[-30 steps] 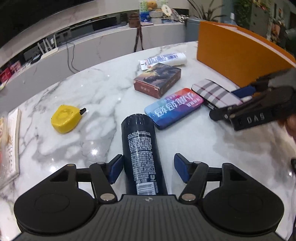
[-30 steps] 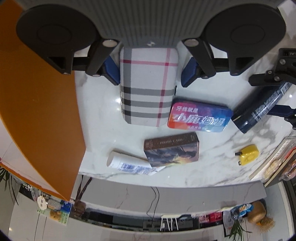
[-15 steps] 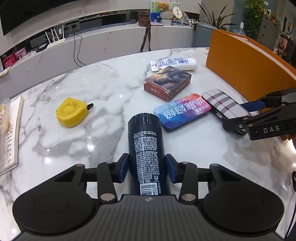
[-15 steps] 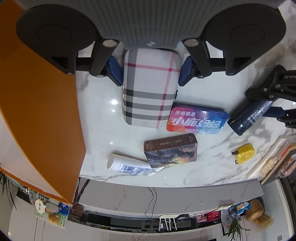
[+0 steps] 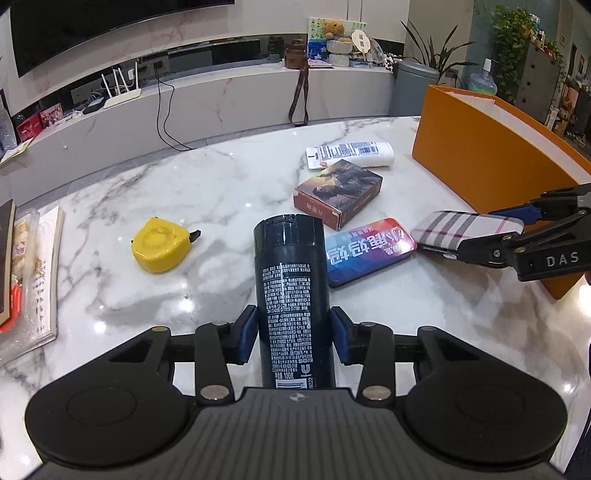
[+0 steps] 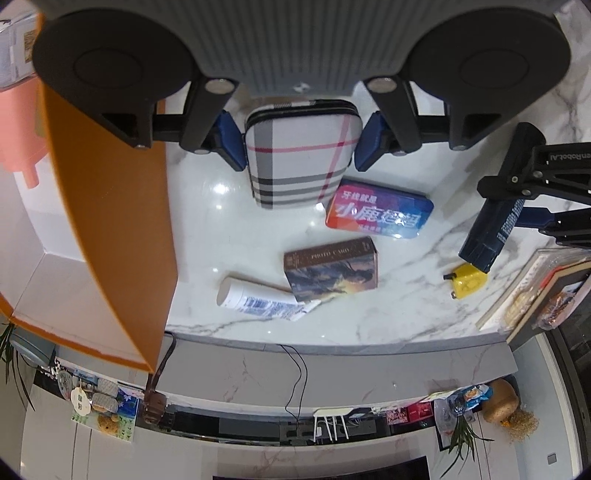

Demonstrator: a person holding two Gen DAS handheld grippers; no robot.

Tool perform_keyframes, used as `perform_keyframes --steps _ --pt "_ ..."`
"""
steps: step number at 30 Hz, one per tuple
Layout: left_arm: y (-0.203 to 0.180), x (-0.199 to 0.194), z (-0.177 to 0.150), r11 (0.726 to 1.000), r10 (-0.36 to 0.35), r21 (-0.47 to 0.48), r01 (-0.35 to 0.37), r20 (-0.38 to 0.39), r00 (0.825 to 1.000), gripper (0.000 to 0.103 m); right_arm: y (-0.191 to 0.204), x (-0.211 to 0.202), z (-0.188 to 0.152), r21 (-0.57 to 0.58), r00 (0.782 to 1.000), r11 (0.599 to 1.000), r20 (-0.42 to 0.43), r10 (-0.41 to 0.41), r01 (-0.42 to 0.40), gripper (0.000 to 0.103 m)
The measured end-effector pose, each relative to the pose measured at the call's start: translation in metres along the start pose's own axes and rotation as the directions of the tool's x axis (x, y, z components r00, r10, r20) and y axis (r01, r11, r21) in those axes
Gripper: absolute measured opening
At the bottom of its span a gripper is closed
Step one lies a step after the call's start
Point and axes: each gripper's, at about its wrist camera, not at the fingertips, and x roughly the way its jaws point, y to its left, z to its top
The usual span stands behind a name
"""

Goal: Organize rigid objects
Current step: 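Lift and carry the black bottle and plaid case over the orange box with both tools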

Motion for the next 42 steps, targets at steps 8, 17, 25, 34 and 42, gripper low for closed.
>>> perform_keyframes --steps 8,17,25,34,42 --pt "-0.004 -0.003 0.001 1.0 0.002 -0.001 -0.002 0.003 1.0 0.047 -0.002 -0.012 0.005 0.004 1.0 1.0 -0.01 0.002 -0.002 0.022" --pt "-0.005 0.001 0.0 1.0 -0.009 0.003 0.009 -0.012 1.0 0.047 -0.004 0.007 -0.008 0.006 0.994 0.999 -0.106 0.04 -0.04 0.041" --pt "-0.004 0.003 0.0 1.0 -0.018 -0.003 0.018 -0.015 1.0 0.047 0.011 0.019 -0.01 0.015 0.995 1.0 -0.098 -0.023 0.024 0.08" --pt "-0.004 0.002 0.001 1.0 -0.027 -0.003 0.027 -0.018 0.999 0.047 0.024 0.027 -0.016 -0.049 0.988 0.999 -0.155 -0.016 0.009 0.068" --pt "-0.006 -0.004 0.003 0.999 -0.032 -0.007 0.032 -0.001 0.999 0.047 0.02 0.014 -0.005 -0.02 0.99 0.999 -0.14 0.033 -0.036 0.065"
